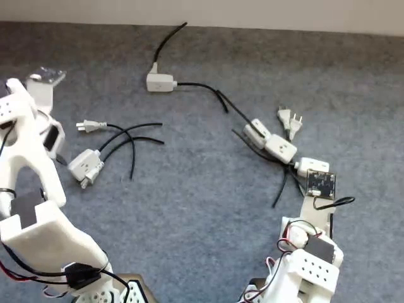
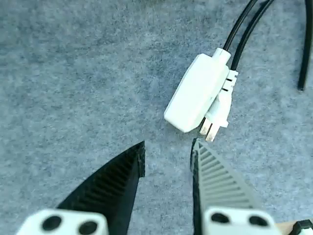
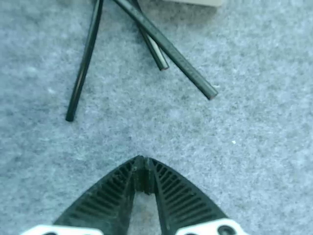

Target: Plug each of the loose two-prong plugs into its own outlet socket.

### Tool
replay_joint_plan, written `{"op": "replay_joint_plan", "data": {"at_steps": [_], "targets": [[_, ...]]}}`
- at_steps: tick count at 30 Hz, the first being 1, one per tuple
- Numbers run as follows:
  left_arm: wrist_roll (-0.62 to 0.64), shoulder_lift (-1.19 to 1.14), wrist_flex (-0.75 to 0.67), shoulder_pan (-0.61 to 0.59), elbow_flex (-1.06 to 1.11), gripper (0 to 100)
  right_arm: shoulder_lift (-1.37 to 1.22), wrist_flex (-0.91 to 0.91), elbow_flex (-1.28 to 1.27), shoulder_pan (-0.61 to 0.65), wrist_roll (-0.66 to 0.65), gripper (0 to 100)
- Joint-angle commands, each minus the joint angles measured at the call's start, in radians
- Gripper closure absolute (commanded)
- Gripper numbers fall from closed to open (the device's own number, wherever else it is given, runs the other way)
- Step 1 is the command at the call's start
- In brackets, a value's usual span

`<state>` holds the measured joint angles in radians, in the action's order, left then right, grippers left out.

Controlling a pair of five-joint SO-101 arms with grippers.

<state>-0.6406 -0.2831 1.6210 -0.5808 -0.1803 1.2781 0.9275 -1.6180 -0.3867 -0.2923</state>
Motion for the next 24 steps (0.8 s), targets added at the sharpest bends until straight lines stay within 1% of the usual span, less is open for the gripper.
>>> {"op": "replay_joint_plan", "data": {"at_steps": [1,3,5,16,18,21,24], "targets": [[-0.005,0.054,-0.186,0.036,0.162,84,0.007,-0.021,-0.004,0.013,-0.006,98.6],[-0.031,0.054,-0.247,0.045,0.216,84,0.007,-0.021,-0.004,0.012,-0.006,98.6],[-0.037,0.054,-0.279,0.053,0.246,84,0.007,-0.021,-0.004,0.01,-0.006,98.6],[-0.035,0.054,-0.287,0.131,0.34,85,0.007,-0.019,-0.004,0.008,-0.006,98.6],[-0.035,0.054,-0.287,0.14,0.338,90,0.007,-0.019,-0.004,0.008,-0.006,98.6],[-0.035,0.054,-0.282,0.15,0.34,100,0.007,-0.019,-0.004,0.008,-0.006,98.6],[-0.034,0.054,-0.281,0.154,0.34,95,0.007,-0.019,-0.004,0.008,-0.006,98.6]]}}
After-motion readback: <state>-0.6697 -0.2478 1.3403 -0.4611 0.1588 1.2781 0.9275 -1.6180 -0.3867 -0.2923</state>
